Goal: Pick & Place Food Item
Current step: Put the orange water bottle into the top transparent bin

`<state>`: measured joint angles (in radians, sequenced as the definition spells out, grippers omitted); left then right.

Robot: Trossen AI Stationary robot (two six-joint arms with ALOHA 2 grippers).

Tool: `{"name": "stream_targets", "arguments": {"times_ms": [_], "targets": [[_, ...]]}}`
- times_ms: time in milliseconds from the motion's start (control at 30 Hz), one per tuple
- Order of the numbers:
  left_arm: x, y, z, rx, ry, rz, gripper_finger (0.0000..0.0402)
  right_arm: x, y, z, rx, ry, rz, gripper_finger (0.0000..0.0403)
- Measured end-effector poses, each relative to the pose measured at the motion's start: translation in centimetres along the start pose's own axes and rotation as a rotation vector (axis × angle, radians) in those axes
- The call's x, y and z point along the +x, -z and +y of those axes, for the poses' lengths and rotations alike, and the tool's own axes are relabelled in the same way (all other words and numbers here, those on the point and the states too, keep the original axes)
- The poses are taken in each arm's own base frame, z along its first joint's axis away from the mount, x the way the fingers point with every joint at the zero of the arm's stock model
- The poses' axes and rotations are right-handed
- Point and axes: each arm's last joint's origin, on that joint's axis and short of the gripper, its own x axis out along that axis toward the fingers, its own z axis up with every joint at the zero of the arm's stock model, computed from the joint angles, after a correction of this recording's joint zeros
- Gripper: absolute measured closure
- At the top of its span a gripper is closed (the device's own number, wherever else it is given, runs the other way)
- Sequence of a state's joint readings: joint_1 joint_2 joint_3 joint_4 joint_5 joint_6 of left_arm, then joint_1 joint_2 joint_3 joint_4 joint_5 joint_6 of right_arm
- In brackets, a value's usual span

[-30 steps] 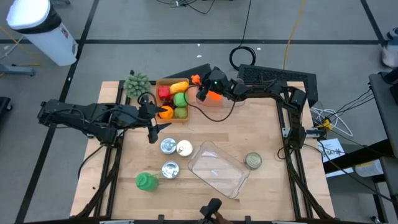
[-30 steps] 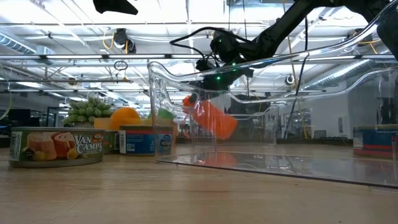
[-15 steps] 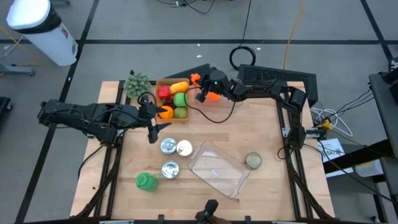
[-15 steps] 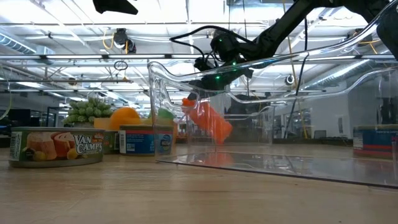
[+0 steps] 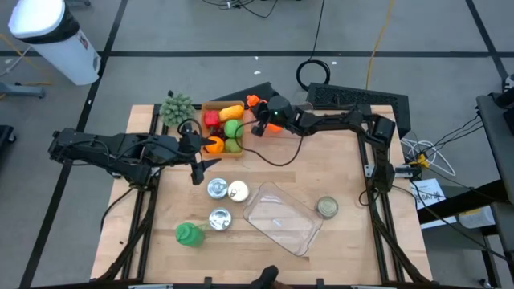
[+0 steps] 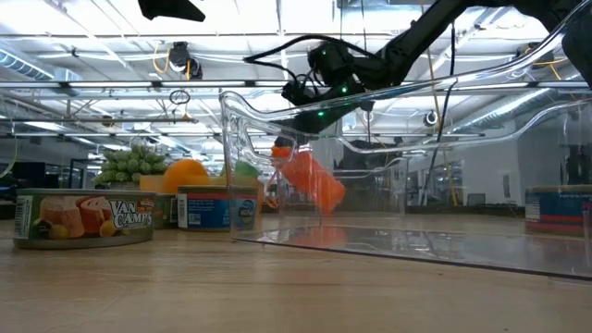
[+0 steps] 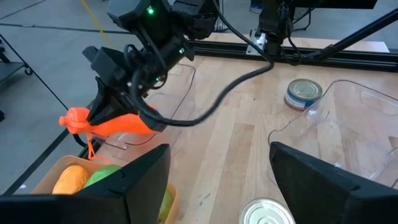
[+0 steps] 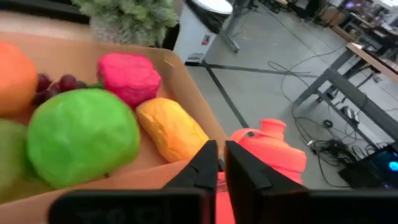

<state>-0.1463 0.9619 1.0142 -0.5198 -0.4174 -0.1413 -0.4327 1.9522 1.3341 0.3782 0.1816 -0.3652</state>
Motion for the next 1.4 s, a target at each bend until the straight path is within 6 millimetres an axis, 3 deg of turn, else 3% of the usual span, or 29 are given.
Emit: {"name": "stream_targets", "arguments": {"times_ms": [200, 400, 600, 800, 1133, 1400], "targets": [[0.0, 0.0, 0.0, 0.0, 0.0, 0.001, 0.0127, -0.4, -0.7, 0.0, 0.003, 0.036, -0.021, 0.0251], [0.0, 0.0, 0.0, 0.0, 0.0, 0.002, 0.0117, 0.4, 0.5, -1.9, 0.125, 0.099, -0.006, 0.0111], [0.0, 0.0, 0.0, 0.004, 0.0, 0.002, 0.0108, 1.8, 3.0, -3.4, 0.259, 0.022, 0.019, 0.005], [0.0, 0.0, 0.0, 0.003, 0.0, 0.002, 0.0113, 2.3, 4.0, -3.5, 0.271, 0.048, 0.036, 0.0072], [0.0, 0.0, 0.0, -0.008, 0.0, 0.002, 0.0127, 2.2, 2.9, -3.1, 0.211, 0.057, -0.04, 0.0203], [0.0, 0.0, 0.0, -0.014, 0.0, 0.002, 0.0115, 2.0, 1.8, -2.3, 0.301, 0.051, -0.149, 0.0209]]}}
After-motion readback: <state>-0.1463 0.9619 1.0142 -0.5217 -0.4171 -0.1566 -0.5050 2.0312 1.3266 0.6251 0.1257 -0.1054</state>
